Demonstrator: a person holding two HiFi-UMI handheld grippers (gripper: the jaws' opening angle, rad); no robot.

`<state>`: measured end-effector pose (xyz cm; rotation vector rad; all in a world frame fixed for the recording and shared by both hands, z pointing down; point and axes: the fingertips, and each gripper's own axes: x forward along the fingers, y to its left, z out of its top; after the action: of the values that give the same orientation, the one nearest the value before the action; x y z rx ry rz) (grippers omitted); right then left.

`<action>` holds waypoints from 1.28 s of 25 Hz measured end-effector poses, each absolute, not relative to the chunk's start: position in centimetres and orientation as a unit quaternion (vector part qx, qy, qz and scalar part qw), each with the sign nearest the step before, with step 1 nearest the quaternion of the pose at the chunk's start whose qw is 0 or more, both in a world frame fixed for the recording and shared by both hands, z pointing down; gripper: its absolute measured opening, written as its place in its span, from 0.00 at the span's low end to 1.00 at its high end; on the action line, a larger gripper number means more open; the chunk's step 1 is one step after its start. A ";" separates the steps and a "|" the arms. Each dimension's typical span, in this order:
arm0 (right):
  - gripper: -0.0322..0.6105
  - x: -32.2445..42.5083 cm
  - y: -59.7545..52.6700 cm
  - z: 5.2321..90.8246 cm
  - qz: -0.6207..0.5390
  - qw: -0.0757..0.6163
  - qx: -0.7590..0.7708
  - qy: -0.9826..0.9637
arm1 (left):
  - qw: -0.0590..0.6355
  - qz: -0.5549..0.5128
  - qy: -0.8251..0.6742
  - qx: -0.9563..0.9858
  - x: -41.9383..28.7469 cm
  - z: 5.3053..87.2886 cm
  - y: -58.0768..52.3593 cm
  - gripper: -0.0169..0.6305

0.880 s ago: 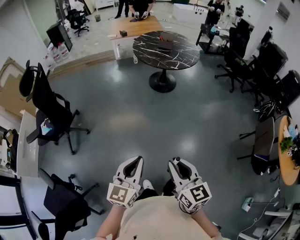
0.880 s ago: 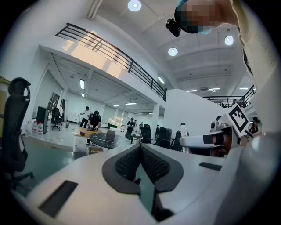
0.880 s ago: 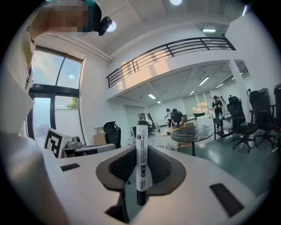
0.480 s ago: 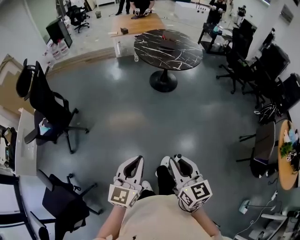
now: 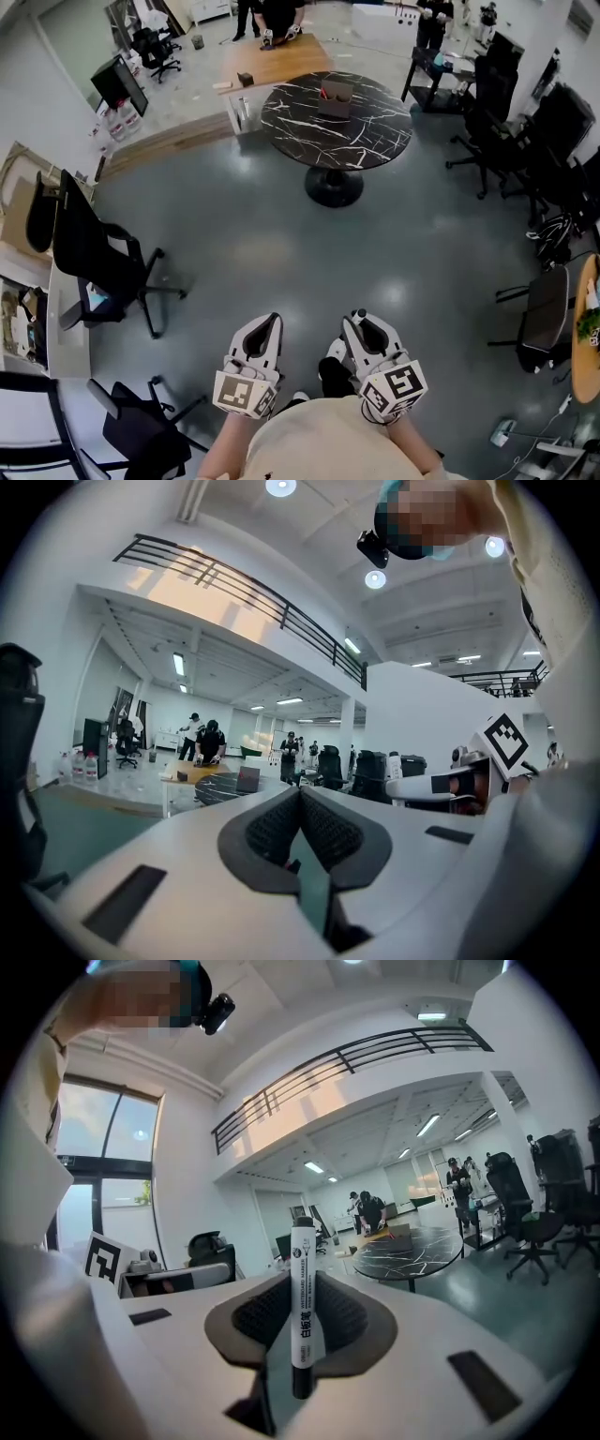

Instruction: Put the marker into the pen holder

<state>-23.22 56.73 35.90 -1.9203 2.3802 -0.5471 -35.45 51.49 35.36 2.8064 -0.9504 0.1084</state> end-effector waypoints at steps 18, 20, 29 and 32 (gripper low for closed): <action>0.18 -9.5 43.4 35.0 -0.161 0.010 -0.646 0.747 | 0.077 0.038 -0.282 0.955 -20.8 34.2 37.0 0.04; 0.18 -8.7 41.1 35.3 -0.160 0.004 -0.653 0.740 | 0.082 0.032 -0.269 0.959 -19.5 34.6 34.3 0.04; 0.18 -7.3 26.5 34.4 -0.152 -0.016 -0.673 0.723 | 0.076 0.009 -0.219 0.973 -16.2 33.4 19.9 0.04; 0.18 -7.3 22.4 33.9 -0.150 -0.008 -0.679 0.719 | 0.071 0.013 -0.219 0.973 -16.5 33.4 15.8 0.04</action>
<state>-7.27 22.41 33.89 -2.1444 2.2692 -0.4729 -16.45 15.82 33.36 2.9267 -0.6572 0.0397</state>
